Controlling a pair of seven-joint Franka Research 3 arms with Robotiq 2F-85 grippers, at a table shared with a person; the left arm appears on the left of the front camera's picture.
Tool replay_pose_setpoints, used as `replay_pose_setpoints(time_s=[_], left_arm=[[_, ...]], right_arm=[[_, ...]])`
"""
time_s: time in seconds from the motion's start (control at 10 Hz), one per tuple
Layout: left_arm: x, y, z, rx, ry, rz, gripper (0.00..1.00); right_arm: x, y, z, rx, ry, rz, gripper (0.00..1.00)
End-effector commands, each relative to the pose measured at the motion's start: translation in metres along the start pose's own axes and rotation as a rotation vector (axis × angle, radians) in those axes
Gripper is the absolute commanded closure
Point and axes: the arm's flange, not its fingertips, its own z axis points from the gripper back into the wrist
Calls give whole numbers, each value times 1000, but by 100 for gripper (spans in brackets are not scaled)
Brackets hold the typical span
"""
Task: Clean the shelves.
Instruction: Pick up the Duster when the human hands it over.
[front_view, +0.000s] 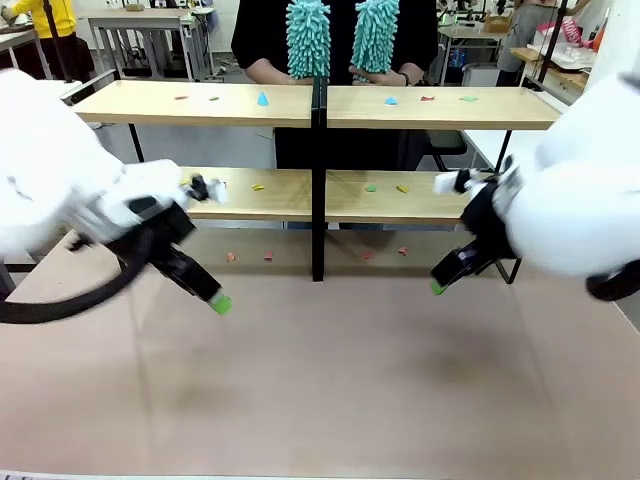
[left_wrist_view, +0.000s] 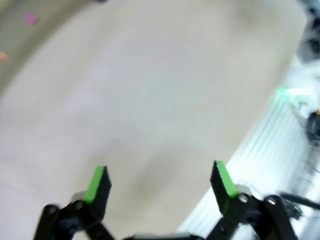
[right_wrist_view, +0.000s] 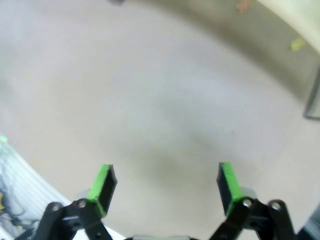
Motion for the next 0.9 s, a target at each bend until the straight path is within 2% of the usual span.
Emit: replay_pose_setpoints(time_s=[0.0,0.2,0.3,0.4,0.5,0.8], left_arm=[[-18,28,80,-182,-85,93,0],[-34,46,127,-289,-252,172,0],[-49,58,153,-290,-332,225,0],[-66,77,182,-251,-420,332,0],[-81,90,205,-163,-497,421,0],[-101,89,260,77,-628,497,0]], right_arm=[[-32,0,80,164,-63,-229,0],[-64,-5,128,310,-164,-257,0],[-81,-15,153,374,-245,-279,0],[-96,-31,180,383,-372,-373,0],[-103,-39,201,344,-448,-402,0],[-93,-54,245,218,-506,-394,0]])
